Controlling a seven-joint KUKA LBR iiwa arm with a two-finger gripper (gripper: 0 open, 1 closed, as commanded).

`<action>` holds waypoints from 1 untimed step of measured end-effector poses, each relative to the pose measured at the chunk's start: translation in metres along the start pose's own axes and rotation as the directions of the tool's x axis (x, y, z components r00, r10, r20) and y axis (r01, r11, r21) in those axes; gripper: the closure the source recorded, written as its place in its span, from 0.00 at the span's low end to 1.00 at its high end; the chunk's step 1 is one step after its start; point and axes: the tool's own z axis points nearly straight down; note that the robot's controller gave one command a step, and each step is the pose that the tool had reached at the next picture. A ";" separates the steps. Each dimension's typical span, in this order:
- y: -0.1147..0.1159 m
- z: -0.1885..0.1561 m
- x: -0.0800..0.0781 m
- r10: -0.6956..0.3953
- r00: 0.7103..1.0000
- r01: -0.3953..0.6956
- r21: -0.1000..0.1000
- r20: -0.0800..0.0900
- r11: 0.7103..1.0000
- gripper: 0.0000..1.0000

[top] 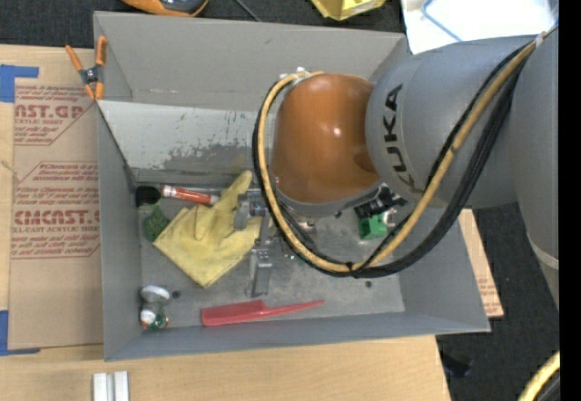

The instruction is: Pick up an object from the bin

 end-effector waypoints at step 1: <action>-0.001 -0.004 -0.002 0.003 1.000 -0.003 -0.001 0.008 1.000 0.00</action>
Offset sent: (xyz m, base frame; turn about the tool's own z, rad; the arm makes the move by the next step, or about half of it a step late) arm 0.0495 -0.0099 -0.1182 -0.3868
